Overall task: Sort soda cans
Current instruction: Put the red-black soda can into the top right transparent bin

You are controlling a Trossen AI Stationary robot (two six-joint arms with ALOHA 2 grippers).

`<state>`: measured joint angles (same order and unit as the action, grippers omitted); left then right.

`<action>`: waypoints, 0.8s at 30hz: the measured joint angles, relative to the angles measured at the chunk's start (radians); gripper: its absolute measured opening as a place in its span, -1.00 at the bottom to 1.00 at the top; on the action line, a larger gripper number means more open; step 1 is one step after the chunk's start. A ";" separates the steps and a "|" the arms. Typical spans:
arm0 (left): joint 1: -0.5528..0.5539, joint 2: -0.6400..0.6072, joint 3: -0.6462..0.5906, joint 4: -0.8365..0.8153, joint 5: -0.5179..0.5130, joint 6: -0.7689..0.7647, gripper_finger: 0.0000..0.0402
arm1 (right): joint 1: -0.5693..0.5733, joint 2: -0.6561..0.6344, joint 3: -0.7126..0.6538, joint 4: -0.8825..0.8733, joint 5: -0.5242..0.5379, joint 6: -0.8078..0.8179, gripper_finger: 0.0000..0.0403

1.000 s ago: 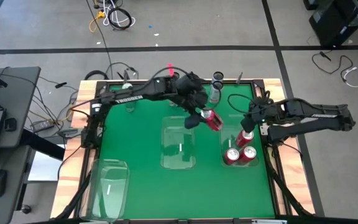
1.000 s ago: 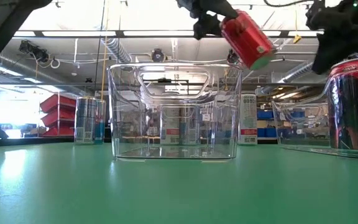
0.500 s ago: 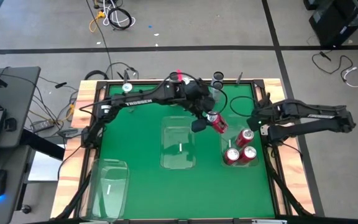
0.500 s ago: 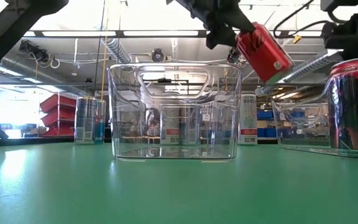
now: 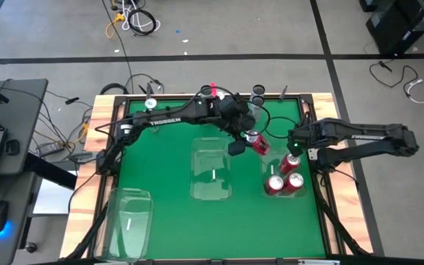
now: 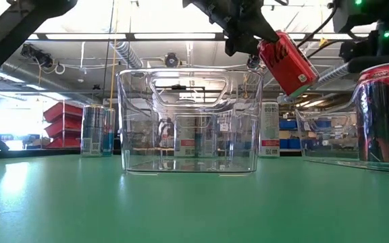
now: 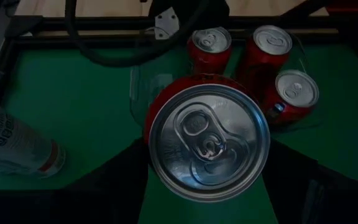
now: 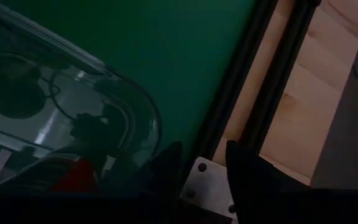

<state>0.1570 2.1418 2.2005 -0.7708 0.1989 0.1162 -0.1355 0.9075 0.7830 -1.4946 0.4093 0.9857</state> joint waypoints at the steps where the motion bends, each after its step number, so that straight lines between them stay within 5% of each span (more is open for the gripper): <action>1: 0.000 0.000 0.000 -0.003 -0.003 0.004 0.30 | -0.001 0.006 0.000 0.003 0.005 -0.010 -0.50; 8: 0.000 0.000 0.000 -0.001 -0.012 0.005 0.30 | -0.018 0.023 0.000 0.018 0.008 -0.029 -0.97; 24: -0.030 0.000 0.000 0.001 -0.010 0.010 0.30 | -0.044 0.023 0.000 0.242 -0.116 -0.182 -0.99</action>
<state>0.1268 2.1418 2.2005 -0.7694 0.1885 0.1265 -0.1795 0.9304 0.7834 -1.2522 0.2933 0.8033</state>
